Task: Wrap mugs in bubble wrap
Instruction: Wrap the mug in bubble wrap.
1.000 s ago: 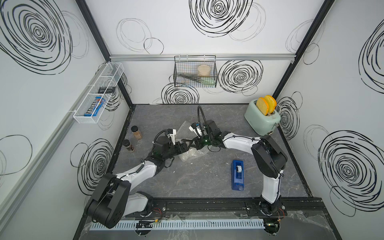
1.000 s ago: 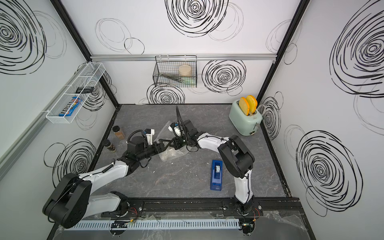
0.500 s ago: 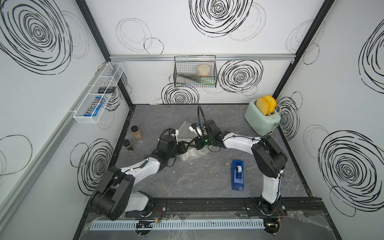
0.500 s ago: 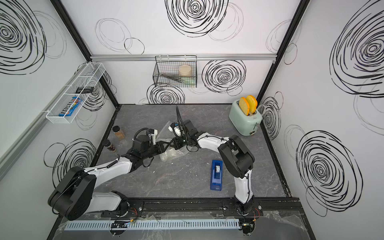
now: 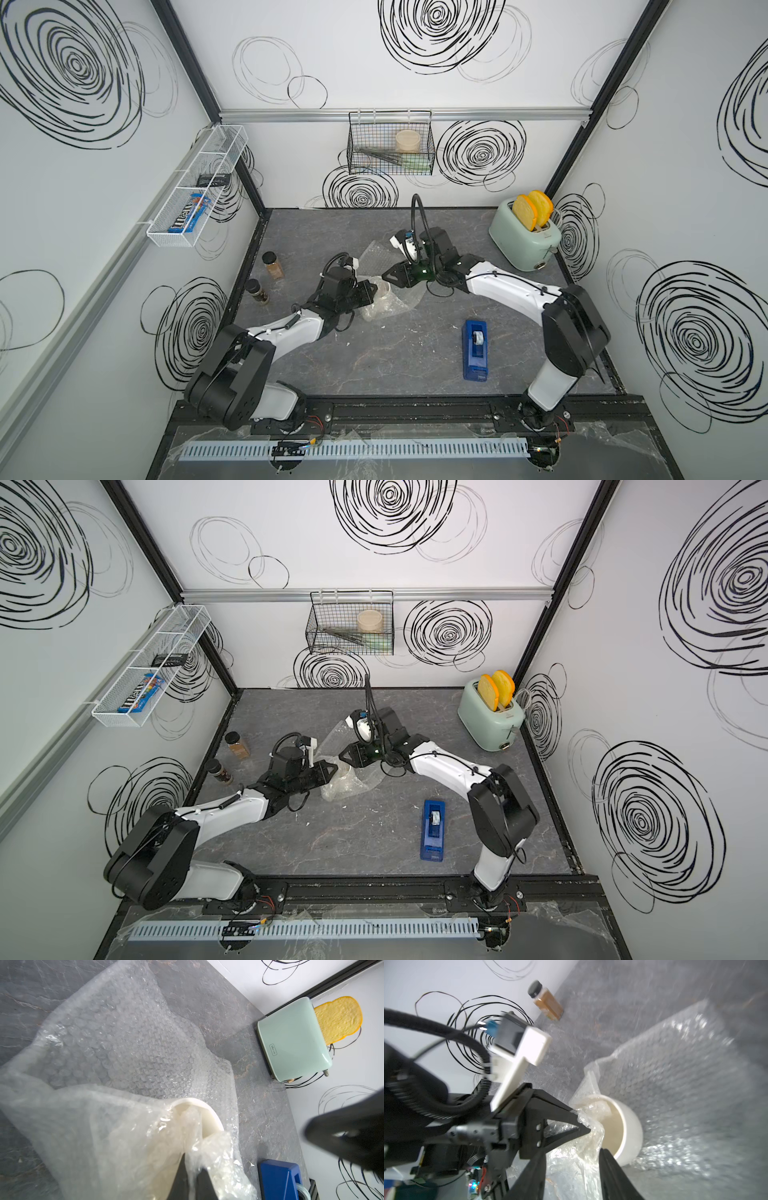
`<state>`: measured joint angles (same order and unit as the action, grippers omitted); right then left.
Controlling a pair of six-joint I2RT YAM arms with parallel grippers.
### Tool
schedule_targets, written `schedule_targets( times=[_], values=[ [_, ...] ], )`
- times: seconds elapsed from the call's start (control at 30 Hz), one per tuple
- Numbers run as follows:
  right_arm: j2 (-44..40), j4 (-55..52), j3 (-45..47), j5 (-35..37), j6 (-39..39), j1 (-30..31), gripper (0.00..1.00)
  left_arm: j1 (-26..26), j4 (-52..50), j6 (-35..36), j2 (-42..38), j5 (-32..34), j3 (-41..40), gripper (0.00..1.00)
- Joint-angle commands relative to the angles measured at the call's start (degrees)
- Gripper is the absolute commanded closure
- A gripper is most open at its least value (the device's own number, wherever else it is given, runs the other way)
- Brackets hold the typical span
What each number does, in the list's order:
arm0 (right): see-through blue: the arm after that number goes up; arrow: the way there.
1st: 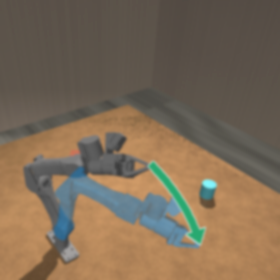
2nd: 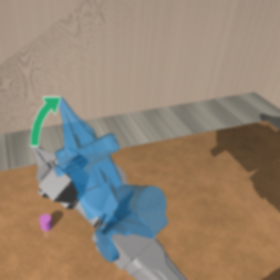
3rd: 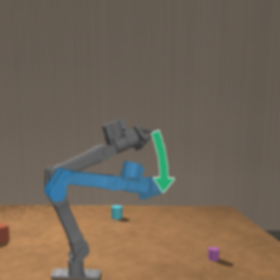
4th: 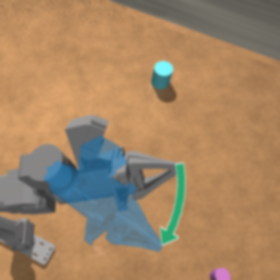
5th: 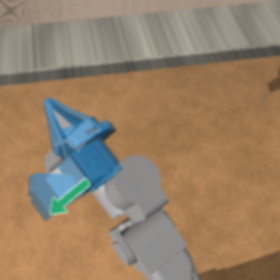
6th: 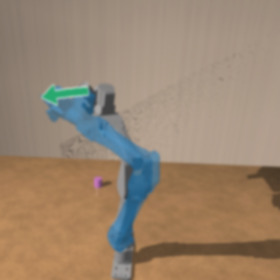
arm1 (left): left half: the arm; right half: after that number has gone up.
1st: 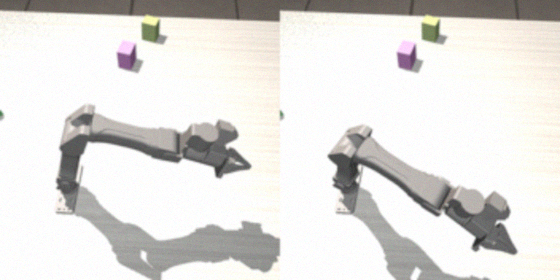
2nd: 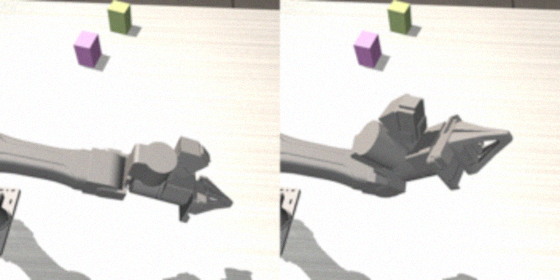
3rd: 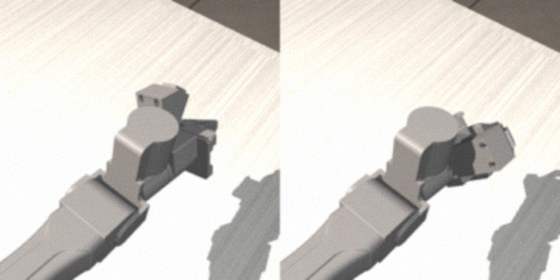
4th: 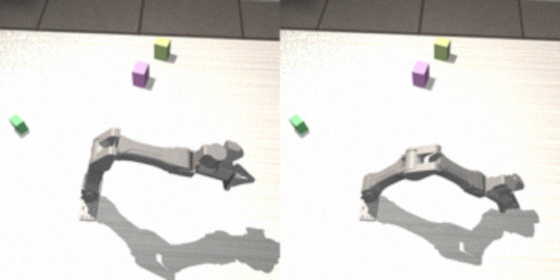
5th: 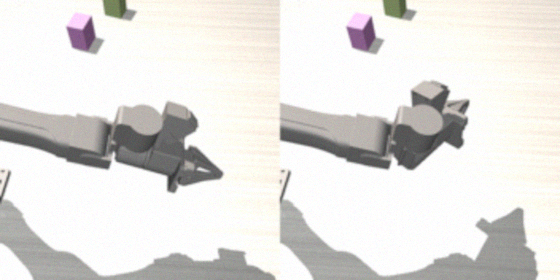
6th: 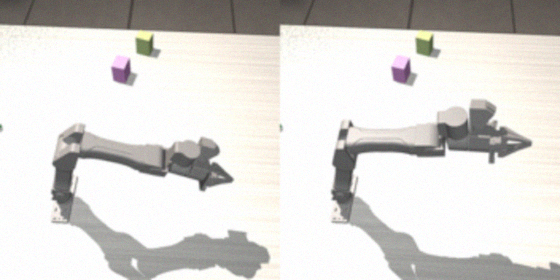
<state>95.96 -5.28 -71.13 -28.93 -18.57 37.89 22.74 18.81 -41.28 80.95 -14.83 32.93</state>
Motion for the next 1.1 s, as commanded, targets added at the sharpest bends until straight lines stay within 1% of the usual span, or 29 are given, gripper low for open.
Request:
schedule_targets(
  times=[0.0, 0.07, 0.1, 0.13, 0.2, 0.27, 0.37, 0.43, 0.53, 0.67, 0.93, 1.07],
  values=[
    [-4.02, -1.85, 4.29, 3.32, -3.90, -2.68, 0.30, -0.16, -6.43, 1.61, 2.55, 3.62, 0.57, 0.92],
    [-6.56, -1.14, 7.87, 5.54, -5.79, -4.78, 0.17, -0.15, -7.06, 2.11, 2.77, 3.88, 0.93, 0.92],
    [-7.68, -1.31, 9.65, 8.25, -7.01, -5.98, 0.11, -0.16, -7.29, 2.32, 2.81, 4.06, 1.00, 0.92],
    [-8.49, -1.13, 11.32, 10.36, -7.93, -7.03, 0.08, -0.24, -7.45, 2.47, 2.81, 4.27, 1.07, 0.92],
    [-9.58, -0.12, 14.34, 10.79, -9.68, -10.04, 0.00, -0.16, -7.73, 2.77, 2.94, 4.48, 1.09, 0.92],
    [-9.37, 0.29, 17.21, 10.47, -12.24, -13.68, 0.03, -0.19, -7.82, 3.00, 3.46, 4.44, 1.41, 0.92],
    [-6.83, 0.34, 19.02, 7.99, -14.40, -17.98, 0.01, -0.11, -8.21, 3.46, 4.42, 4.28, 2.01, 0.92],
    [-4.32, 1.77, 19.62, 5.62, -14.89, -19.59, 0.07, -0.06, -8.41, 3.74, 4.83, 4.34, 2.36, 0.91],
    [0.05, 3.14, 19.02, 3.87, -15.75, -20.12, 0.19, 0.11, -8.74, 4.06, 5.27, 4.45, 2.81, 0.91],
    [4.46, 7.27, 18.15, 0.61, -17.60, -19.94, 0.24, 0.37, -9.39, 4.65, 5.69, 4.58, 3.37, 0.91],
    [11.78, 11.29, 13.70, -0.77, -20.98, -20.47, 0.24, 0.53, -9.75, 5.11, 5.98, 4.63, 3.65, 0.91],
    [15.54, 11.87, 11.33, -1.22, -22.73, -20.94, 0.26, 0.53, -9.81, 5.32, 6.00, 4.55, 3.72, 0.92]
  ],
)
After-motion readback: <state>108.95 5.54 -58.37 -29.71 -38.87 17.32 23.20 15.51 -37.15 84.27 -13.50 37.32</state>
